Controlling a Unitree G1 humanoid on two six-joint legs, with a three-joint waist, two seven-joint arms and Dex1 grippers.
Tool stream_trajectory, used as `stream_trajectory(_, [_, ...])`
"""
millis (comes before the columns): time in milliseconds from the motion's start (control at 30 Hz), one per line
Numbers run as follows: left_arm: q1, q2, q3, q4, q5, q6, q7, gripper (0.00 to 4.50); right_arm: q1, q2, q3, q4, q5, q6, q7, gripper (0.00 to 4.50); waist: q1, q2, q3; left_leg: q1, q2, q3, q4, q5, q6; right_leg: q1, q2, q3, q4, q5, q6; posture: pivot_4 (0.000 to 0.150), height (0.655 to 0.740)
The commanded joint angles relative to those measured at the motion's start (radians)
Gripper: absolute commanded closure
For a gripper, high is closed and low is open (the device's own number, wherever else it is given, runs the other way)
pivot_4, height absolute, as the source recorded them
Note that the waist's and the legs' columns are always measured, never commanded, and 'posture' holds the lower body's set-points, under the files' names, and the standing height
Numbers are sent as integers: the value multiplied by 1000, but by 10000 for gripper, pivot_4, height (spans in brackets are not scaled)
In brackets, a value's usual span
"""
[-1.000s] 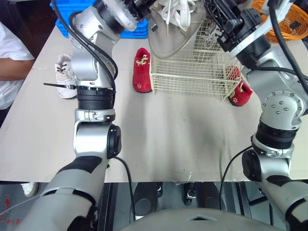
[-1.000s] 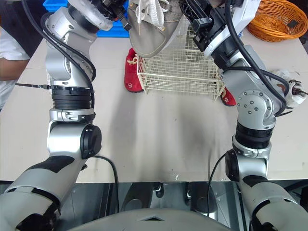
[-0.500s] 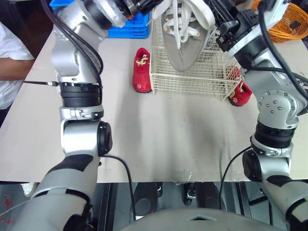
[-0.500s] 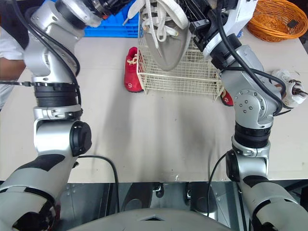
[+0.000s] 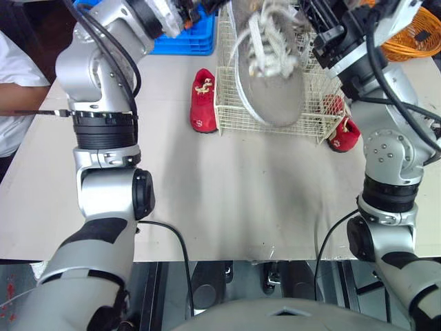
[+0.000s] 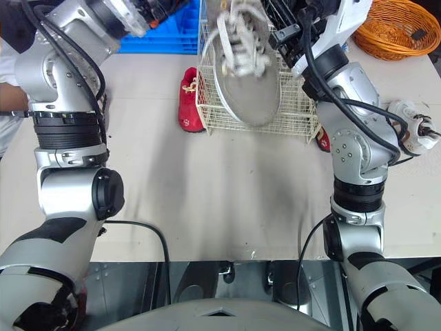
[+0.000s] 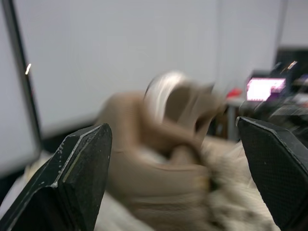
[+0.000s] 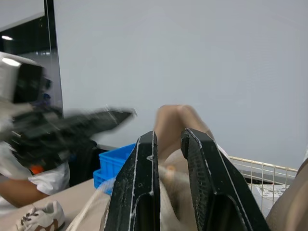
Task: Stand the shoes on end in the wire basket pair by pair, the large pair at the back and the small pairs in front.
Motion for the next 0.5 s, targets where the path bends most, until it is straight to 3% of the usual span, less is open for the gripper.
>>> stream_trajectory(33, [20, 20, -23, -21, 44, 14, 24, 384, 19, -11, 10, -25, -11, 3, 10, 38461, 0, 0, 0, 0, 0, 0, 0, 0, 0, 0, 0, 0, 0, 0, 0, 1500, 6860])
stream_trajectory(200, [6, 18, -7, -18, 38, 20, 33, 384, 30, -16, 2, -31, -1, 51, -1, 38461, 0, 0, 0, 0, 0, 0, 0, 0, 0, 0, 0, 0, 0, 0, 0, 1500, 6860])
stream_trajectory(333, [10, 19, -10, -17, 42, 22, 32, 0, 24, -44, -39, -30, 79, 167, 1, 27266, 1, 0, 0, 0, 0, 0, 0, 0, 0, 1, 0, 0, 0, 0, 0, 1500, 6860])
stream_trajectory(500, [18, 12, -4, -37, 33, 26, 36, 0, -8, -122, -108, 5, 204, 398, -22, 4092, 1, 0, 0, 1, 0, 0, 0, 0, 0, 1, 0, 0, 0, 0, 0, 1500, 6860])
